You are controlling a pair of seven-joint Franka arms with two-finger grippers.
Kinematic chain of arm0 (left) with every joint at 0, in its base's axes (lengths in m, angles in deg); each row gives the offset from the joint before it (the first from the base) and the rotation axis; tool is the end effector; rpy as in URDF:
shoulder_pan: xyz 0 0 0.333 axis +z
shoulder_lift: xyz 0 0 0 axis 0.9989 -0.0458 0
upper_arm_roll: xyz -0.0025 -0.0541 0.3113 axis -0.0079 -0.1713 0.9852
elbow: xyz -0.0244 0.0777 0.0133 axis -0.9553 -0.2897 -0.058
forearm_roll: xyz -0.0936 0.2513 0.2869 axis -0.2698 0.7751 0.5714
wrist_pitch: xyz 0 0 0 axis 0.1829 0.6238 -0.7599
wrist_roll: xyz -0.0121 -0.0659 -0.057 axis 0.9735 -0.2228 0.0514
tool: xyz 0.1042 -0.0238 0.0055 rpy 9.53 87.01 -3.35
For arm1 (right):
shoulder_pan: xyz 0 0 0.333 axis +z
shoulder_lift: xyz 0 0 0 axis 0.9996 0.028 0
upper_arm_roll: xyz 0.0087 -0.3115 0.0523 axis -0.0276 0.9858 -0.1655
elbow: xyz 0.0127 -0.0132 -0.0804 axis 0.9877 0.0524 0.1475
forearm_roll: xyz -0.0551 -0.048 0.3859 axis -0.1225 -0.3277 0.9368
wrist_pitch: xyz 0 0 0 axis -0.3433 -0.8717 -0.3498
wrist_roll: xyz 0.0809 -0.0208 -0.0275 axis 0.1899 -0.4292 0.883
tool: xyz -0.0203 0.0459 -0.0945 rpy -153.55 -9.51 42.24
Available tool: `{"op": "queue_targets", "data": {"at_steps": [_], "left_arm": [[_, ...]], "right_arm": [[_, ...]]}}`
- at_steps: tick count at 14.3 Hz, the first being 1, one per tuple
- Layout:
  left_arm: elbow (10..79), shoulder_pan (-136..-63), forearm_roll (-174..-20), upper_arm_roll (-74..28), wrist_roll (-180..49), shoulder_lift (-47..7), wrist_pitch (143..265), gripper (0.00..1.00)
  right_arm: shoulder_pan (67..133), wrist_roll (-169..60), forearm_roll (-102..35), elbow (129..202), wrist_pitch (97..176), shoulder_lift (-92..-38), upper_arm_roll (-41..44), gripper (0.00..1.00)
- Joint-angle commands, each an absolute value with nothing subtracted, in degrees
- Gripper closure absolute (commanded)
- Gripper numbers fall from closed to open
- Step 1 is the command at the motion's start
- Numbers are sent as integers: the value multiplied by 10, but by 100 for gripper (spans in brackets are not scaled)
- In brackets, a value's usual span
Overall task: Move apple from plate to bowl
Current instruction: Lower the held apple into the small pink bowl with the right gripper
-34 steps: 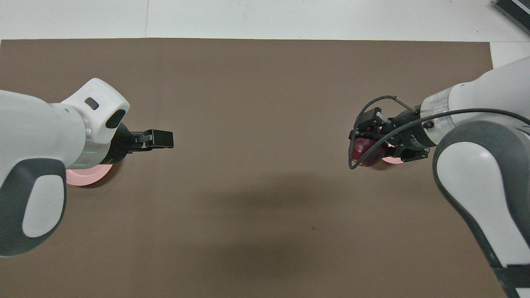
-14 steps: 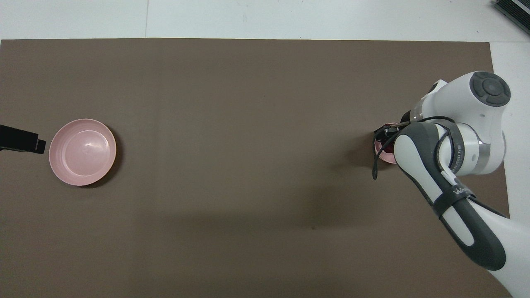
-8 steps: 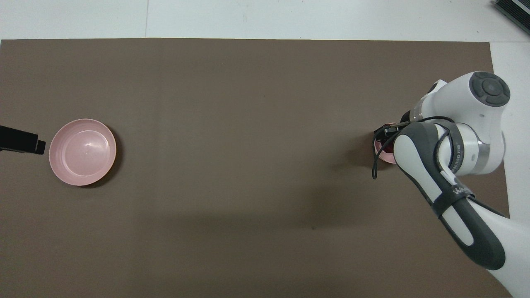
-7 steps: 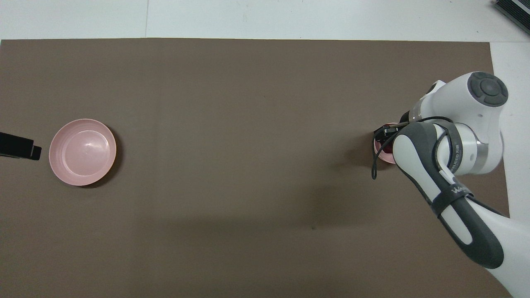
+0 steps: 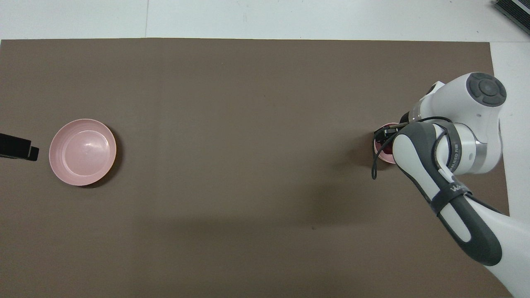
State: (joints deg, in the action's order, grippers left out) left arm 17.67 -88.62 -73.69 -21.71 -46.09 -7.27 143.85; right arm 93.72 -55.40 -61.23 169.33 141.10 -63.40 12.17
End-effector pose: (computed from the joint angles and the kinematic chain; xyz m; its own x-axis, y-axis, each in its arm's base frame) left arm 0.5143 -0.0332 0.6943 0.9910 -0.1308 -0.0267 -0.1300 -0.9910 0.0318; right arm 0.6164 0.0231 0.3490 0.9908 0.1278 -0.0452 0.1266 -0.9915 -0.0292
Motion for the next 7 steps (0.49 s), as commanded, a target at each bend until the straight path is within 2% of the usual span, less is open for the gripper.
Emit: {"op": "queue_targets", "data": {"at_steps": [1,7], "left_arm": [[198,-891,-725,-213,-463,-54,1439,0],[198,-891,-718,-213,-462,-54,1446,0]], "right_arm": [[928,-543,-625,1697,1431,-630,116,100],[924,-543,-625,1697,1432,-624,116,100]]}}
